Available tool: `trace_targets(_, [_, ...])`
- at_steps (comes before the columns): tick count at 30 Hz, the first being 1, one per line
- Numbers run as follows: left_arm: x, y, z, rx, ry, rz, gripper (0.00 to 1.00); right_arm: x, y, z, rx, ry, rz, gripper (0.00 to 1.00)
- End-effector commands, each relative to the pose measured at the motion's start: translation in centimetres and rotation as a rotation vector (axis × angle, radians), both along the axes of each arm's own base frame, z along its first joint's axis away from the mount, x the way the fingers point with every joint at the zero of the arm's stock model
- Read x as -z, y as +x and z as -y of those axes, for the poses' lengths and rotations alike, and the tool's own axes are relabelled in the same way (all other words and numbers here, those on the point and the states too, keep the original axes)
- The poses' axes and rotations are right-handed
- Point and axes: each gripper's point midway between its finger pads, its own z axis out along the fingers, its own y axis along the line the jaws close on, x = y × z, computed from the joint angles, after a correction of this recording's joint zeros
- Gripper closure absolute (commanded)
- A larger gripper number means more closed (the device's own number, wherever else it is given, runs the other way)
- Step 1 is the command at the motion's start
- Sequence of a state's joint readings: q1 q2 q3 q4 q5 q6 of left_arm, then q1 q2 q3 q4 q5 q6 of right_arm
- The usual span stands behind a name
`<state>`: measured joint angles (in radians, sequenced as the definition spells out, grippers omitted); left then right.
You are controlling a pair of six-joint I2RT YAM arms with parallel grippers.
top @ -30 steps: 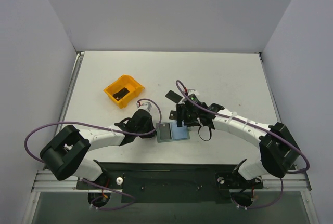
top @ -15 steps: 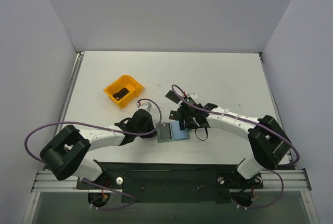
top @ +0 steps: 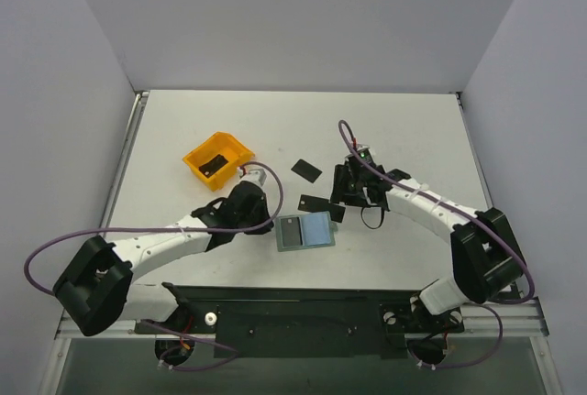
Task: Put the credit cards into the card holder
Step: Insert the credit card into the card holder, then move the credit card to the corner of the board.
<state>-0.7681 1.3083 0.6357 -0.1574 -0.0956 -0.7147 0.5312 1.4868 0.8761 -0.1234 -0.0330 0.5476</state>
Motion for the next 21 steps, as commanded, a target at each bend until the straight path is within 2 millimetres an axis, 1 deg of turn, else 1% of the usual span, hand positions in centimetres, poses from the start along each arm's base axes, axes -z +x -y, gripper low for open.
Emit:
trace_targets(1, [-6.1,3.9,0.4,-0.039,-0.039,0.150,1.00,-0.7,1.6,-2.2,-0.049,0.063,-0.013,0.49])
trace_targets(2, [-6.5,4.4,0.5,-0.043,-0.042,0.154,1.00,-1.1,2.3,-2.7,-0.051,0.079,-0.004,0.51])
trace_targets(3, [-7.1,5.6,0.3,-0.063,-0.047,0.158,1.00,-0.4,2.7,-2.7,-0.044,0.081,-0.021,0.51])
trace_targets(4, [-7.3,6.0,0.4,-0.063,-0.054,0.158,1.00,-0.9,3.4,-3.2,-0.047,0.107,-0.014,0.53])
trace_targets(5, [-7.6,7.2,0.4,-0.078,-0.063,0.162,1.00,-0.4,4.0,-3.2,-0.042,0.113,-0.025,0.53])
trace_targets(6, [-7.2,7.7,0.6,-0.074,-0.072,0.147,1.00,-1.3,5.0,-3.9,-0.042,0.139,-0.010,0.53])
trace_targets(7, [-7.8,8.7,0.5,-0.085,-0.085,0.155,1.00,-0.3,5.6,-3.8,-0.033,0.136,-0.035,0.53])
trace_targets(8, [-7.4,9.1,0.7,-0.084,-0.087,0.146,1.00,-0.4,6.8,-4.1,-0.030,0.151,-0.037,0.54])
trace_targets(9, [-7.6,9.7,0.5,-0.094,-0.091,0.147,1.00,-0.4,7.3,-4.3,-0.032,0.157,-0.043,0.55])
trace_targets(10, [-7.5,10.2,0.5,-0.099,-0.089,0.148,1.00,-0.1,8.7,-4.5,-0.025,0.162,-0.050,0.57])
trace_targets(11, [-7.3,10.4,0.5,-0.104,-0.085,0.146,1.00,-1.2,9.9,-5.2,-0.035,0.181,-0.036,0.57])
trace_targets(12, [-7.1,10.8,0.3,-0.113,-0.080,0.142,1.00,0.1,10.4,-4.9,-0.024,0.174,-0.068,0.57])
trace_targets(13, [-7.1,10.9,0.3,-0.116,-0.082,0.142,1.00,-0.6,11.6,-5.4,-0.032,0.189,-0.058,0.57])
trace_targets(14, [-6.7,11.1,0.2,-0.122,-0.077,0.133,1.00,0.4,12.2,-5.3,-0.027,0.183,-0.079,0.57])
trace_targets(15, [-6.6,11.2,0.2,-0.128,-0.079,0.129,1.00,0.1,13.0,-5.6,-0.033,0.192,-0.073,0.58])
trace_targets(16, [-6.4,11.3,0.2,-0.129,-0.080,0.125,1.00,1.2,13.4,-5.5,-0.029,0.187,-0.096,0.58])
trace_targets(17, [-6.4,11.3,0.2,-0.129,-0.085,0.121,1.00,0.7,14.4,-5.8,-0.037,0.198,-0.081,0.58])
trace_targets(18, [-6.1,11.3,0.2,-0.129,-0.083,0.117,1.00,1.8,14.6,-5.6,-0.032,0.191,-0.106,0.58])
trace_targets(19, [-5.9,11.2,0.2,-0.130,-0.083,0.111,1.00,1.4,15.4,-5.9,-0.041,0.202,-0.094,0.58])
trace_targets(20, [-5.5,11.1,0.1,-0.131,-0.077,0.105,1.00,2.6,15.5,-5.6,-0.035,0.198,-0.128,0.58])
trace_targets(21, [-5.3,11.1,0.2,-0.130,-0.078,0.100,1.00,2.0,16.2,-6.1,-0.047,0.221,-0.120,0.59])
